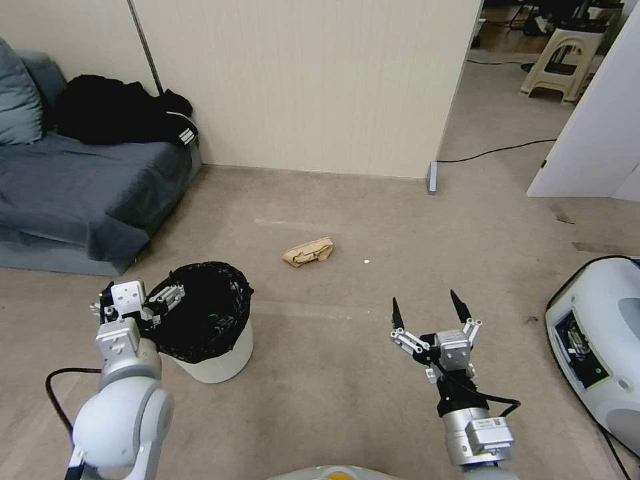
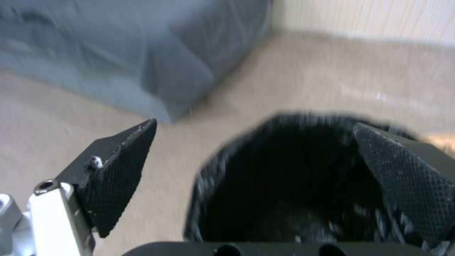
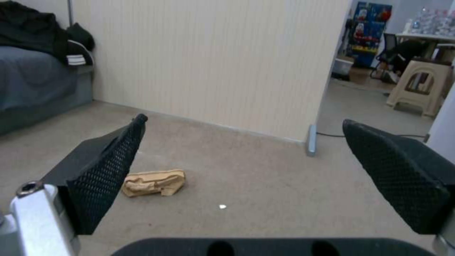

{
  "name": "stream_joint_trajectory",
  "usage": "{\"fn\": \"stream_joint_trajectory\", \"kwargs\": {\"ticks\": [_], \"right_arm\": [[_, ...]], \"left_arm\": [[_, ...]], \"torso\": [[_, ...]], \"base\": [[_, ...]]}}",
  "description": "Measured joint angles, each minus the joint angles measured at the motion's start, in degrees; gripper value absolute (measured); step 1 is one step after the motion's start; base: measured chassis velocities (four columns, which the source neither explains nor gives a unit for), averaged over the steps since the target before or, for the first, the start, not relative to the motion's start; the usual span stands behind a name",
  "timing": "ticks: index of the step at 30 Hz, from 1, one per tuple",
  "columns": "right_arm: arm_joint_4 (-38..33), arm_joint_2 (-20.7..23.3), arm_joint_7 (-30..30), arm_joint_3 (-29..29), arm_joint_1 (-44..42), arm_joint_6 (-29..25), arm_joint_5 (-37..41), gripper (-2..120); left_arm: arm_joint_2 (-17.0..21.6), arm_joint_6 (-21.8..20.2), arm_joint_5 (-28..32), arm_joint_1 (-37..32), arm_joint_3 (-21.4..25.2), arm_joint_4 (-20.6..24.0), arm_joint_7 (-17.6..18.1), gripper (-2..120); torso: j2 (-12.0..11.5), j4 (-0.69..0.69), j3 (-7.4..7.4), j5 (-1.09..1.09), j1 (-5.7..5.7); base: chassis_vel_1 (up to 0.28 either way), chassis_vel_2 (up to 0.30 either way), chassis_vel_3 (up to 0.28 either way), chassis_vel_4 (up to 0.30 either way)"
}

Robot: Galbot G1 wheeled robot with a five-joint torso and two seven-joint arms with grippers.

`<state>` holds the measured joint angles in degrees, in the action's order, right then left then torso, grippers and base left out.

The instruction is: Pick up the trash bin, then pick up the garbage from the floor and place it into the trash bin.

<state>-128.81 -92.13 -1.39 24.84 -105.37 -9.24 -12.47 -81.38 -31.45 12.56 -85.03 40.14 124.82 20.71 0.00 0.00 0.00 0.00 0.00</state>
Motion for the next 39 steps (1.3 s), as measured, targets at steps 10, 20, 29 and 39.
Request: {"fn": "stream_joint_trajectory", "kwargs": {"ticks": [10, 20, 29, 39], "right_arm": [[0.5, 0.0, -0.1, 0.2, -0.1, 0.0, 1.0, 100], [1.0, 0.0, -0.1, 0.1, -0.1, 0.0, 1.8, 100], [1.1, 0.0, -0.5, 0.0, -0.2, 0.1, 3.6, 100], [1.3, 0.0, -1.0, 0.1, -0.2, 0.1, 3.6, 100]], "left_arm": [[-0.1, -5.5, 1.8, 1.4, -0.1, -4.4, 0.5, 100], [-0.2, -10.5, 2.6, 2.0, 0.7, -4.6, 3.2, 100], [-0.7, -10.9, 4.4, 2.6, 1.8, -6.0, 4.7, 100], [-1.0, -10.1, 7.3, 5.3, 1.9, -9.9, 5.0, 100]], "torso": [[0.0, 0.00, 0.00, 0.00, 0.00], [0.0, 0.00, 0.00, 0.00, 0.00], [0.0, 0.00, 0.00, 0.00, 0.00], [0.0, 0.00, 0.00, 0.00, 0.00]], "base": [[0.000, 0.000, 0.000, 0.000], [0.000, 0.000, 0.000, 0.000], [0.000, 0.000, 0.000, 0.000], [0.000, 0.000, 0.000, 0.000]]}}
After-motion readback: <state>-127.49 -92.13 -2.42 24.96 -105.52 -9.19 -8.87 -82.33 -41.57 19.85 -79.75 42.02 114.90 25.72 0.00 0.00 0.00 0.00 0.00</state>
